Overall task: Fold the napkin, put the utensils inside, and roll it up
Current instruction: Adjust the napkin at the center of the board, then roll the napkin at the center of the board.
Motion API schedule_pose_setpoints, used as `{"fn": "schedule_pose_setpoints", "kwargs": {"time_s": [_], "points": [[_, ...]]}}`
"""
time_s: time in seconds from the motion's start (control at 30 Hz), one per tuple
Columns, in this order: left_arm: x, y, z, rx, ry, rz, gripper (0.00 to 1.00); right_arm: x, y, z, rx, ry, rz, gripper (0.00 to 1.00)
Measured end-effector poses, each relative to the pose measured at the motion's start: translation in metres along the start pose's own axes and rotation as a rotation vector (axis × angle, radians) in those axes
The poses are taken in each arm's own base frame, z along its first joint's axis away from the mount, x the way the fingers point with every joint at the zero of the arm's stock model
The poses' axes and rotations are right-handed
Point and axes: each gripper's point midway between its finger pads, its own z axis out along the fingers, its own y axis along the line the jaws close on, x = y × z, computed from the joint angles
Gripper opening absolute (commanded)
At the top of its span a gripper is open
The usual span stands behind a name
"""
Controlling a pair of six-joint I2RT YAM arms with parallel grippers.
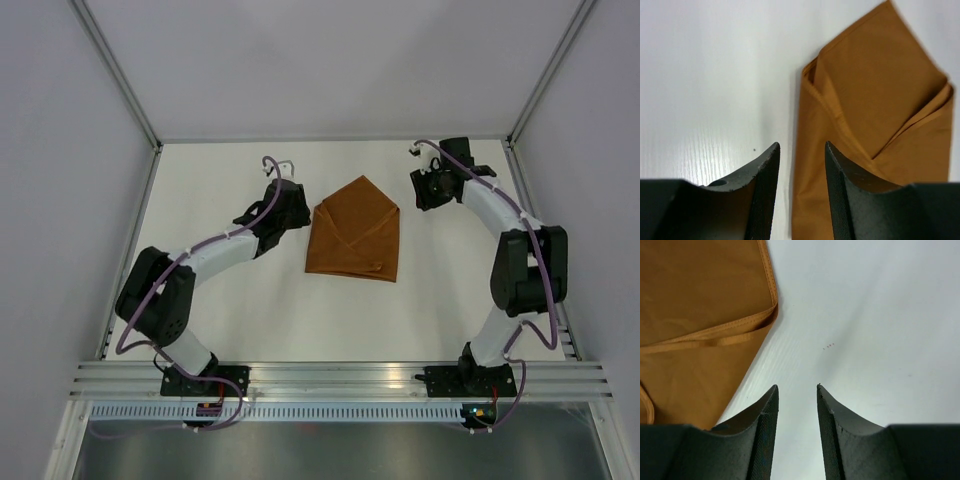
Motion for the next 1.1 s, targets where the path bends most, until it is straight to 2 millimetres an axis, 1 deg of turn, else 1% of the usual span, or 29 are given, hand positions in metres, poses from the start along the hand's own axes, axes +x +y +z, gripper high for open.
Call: {"fn": "schedule_pose_setpoints", "kwargs": {"time_s": [0.03,0.1,0.17,0.2,0.23,0.3,0.37,0.4,0.43,0.5,0.57,0.63,0.73,0.87,1.0,1.1], "points": [[-0.011,-0.004,-0.006,0.016,-0.028,-0.005,0.47,-0.004,-0.001,-0.011,0.004,-0.033,-0.018,0.44],[-0.029,-0.010,-0.018,0.043,-0.077,-0.010,0.47,-0.008,0.004,-0.036,-0.001,-0.086,-0.066,0.43],[-0.039,-0.014,-0.025,0.068,-0.118,-0.013,0.47,-0.013,0.017,-0.052,-0.024,-0.142,-0.135,0.43],[-0.039,-0.014,-0.030,0.079,-0.132,-0.014,0.47,-0.012,0.027,-0.056,-0.041,-0.153,-0.169,0.43],[-0.035,-0.012,-0.035,0.084,-0.133,-0.012,0.47,-0.009,0.038,-0.057,-0.058,-0.164,-0.205,0.43],[-0.020,-0.006,-0.044,0.086,-0.120,-0.004,0.47,0.004,0.062,-0.056,-0.110,-0.151,-0.264,0.43],[-0.005,0.001,-0.054,0.087,-0.105,0.004,0.48,0.024,0.090,-0.051,-0.174,-0.123,-0.344,0.44],[-0.001,0.003,-0.059,0.088,-0.103,0.006,0.48,0.034,0.101,-0.050,-0.201,-0.110,-0.380,0.45],[0.002,0.006,-0.063,0.090,-0.104,0.006,0.48,0.040,0.109,-0.050,-0.218,-0.103,-0.407,0.45],[0.001,0.008,-0.071,0.096,-0.114,0.002,0.49,0.051,0.125,-0.053,-0.250,-0.098,-0.476,0.47],[-0.005,0.007,-0.077,0.107,-0.133,-0.004,0.49,0.053,0.138,-0.057,-0.269,-0.115,-0.540,0.47],[-0.010,0.004,-0.082,0.118,-0.149,-0.008,0.49,0.050,0.149,-0.061,-0.282,-0.138,-0.594,0.48],[-0.009,0.001,-0.084,0.126,-0.148,-0.004,0.49,0.049,0.166,-0.061,-0.302,-0.166,-0.659,0.48],[-0.006,0.001,-0.085,0.127,-0.140,0.001,0.50,0.059,0.191,-0.055,-0.327,-0.168,-0.731,0.48],[-0.010,-0.001,-0.089,0.134,-0.151,-0.002,0.50,0.074,0.216,-0.043,-0.345,-0.144,-0.804,0.48],[-0.014,-0.002,-0.092,0.140,-0.162,-0.006,0.50,0.082,0.227,-0.036,-0.351,-0.129,-0.842,0.49]]}}
